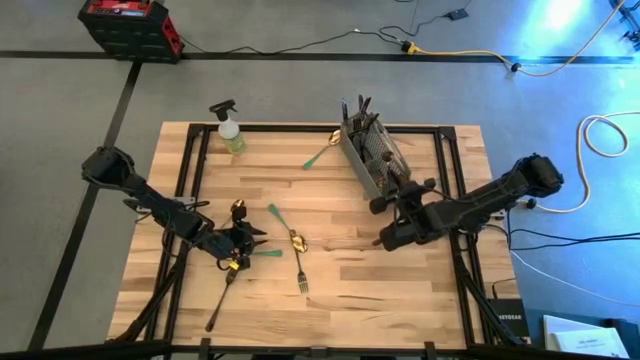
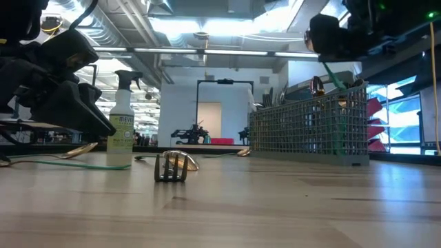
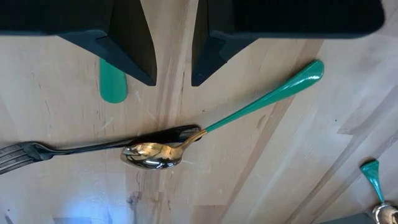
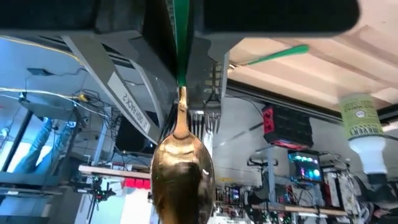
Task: Sort silverware
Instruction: Put the green spoon into the silverware basket
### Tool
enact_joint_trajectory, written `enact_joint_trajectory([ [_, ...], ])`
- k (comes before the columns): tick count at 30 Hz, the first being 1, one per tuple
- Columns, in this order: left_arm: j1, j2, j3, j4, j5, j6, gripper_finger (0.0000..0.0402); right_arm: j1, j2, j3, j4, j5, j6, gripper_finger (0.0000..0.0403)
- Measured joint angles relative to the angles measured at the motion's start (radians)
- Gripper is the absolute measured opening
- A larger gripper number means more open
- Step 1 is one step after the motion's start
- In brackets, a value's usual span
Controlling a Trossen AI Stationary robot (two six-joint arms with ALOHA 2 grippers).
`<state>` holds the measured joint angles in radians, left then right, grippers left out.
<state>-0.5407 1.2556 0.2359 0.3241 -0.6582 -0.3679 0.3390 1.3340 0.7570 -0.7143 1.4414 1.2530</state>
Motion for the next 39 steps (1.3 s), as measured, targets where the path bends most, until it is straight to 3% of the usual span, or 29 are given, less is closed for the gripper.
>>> enact_joint_trajectory([
  [13,0.000,0.000,0.000,0.000,0.000,-0.003,0.0086,0.011,0.006,0.014,-0.001,0.006,-0.010,0.0100],
  [21,0.000,0.000,0.000,0.001,-0.028,-0.018,0.0086,0.117,0.006,0.176,0.011,0.000,-0.311,0.0100],
  [24,0.000,0.000,0.000,0.002,-0.046,-0.018,0.0086,0.147,0.005,0.241,0.040,-0.090,-0.431,0.0100],
  [29,0.026,0.001,0.010,0.044,-0.069,-0.027,0.0086,0.152,0.005,0.263,0.181,-0.344,-0.607,0.0100],
  [32,0.081,0.001,0.107,0.028,-0.004,0.040,0.0086,0.151,0.022,0.257,0.242,-0.450,-0.682,0.0100],
  [36,0.176,0.024,0.240,-0.231,-0.005,0.153,0.0086,0.152,0.054,0.256,0.260,-0.523,-0.716,0.0099],
  [39,0.264,0.030,0.327,-0.407,0.122,0.193,0.0086,0.151,0.072,0.256,0.260,-0.591,-0.720,0.0099],
])
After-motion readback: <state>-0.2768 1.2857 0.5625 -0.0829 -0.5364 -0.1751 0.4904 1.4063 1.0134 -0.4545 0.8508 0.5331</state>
